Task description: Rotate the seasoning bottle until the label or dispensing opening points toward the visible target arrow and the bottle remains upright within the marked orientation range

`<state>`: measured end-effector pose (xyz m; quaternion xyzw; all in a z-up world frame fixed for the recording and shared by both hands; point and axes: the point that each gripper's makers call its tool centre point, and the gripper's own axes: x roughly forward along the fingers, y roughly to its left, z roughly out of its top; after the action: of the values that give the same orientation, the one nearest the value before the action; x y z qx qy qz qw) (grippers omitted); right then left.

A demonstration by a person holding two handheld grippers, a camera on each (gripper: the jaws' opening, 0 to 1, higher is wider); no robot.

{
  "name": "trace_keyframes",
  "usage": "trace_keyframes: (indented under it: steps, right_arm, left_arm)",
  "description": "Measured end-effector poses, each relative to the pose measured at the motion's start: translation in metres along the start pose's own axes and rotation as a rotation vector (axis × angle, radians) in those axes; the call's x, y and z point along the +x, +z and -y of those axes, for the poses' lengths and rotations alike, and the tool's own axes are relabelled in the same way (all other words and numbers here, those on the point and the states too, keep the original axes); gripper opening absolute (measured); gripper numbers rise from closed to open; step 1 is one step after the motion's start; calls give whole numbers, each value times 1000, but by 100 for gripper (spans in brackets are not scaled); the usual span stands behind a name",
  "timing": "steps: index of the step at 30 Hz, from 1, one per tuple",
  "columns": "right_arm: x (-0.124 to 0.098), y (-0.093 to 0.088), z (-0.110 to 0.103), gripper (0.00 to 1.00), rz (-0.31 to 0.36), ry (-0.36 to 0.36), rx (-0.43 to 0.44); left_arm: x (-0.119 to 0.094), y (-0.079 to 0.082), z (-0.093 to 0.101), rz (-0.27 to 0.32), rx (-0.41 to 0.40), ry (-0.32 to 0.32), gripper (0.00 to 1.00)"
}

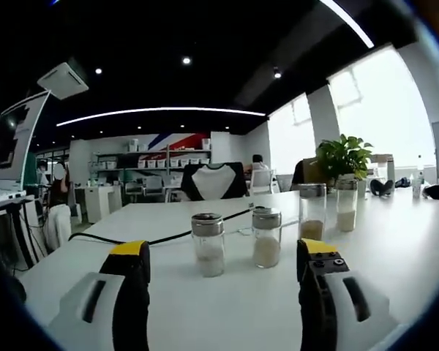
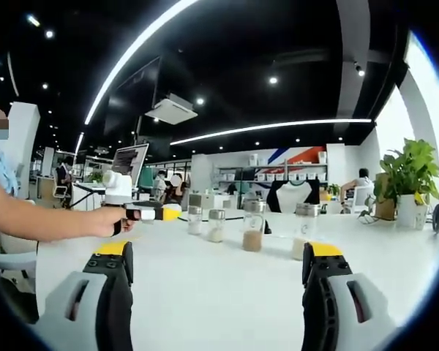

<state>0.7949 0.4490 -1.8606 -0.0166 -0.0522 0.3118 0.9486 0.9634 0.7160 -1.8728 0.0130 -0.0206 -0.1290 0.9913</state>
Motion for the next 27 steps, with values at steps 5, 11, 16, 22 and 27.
trace_keyframes:
  steps: [5,11,16,22,27]
  right_arm:
    - [-1,0,3,98,-3,-5,-2]
    - [-3,1,7,97,-5,-15,-9]
    - [-4,1,9,97,-5,-18,-11]
    - [-5,1,11,97,-8,-22,-13]
    - [-4,-2,12,97,-15,-26,-13]
  left_arm:
    - [13,0,-7,9,-3,9,82]
    - [27,-1,-13,9,8,22,79]
    - [41,-2,-17,15,40,37,74]
    - [60,-7,-20,6,58,32,68]
    - [72,-12,-25,13,3,39,63]
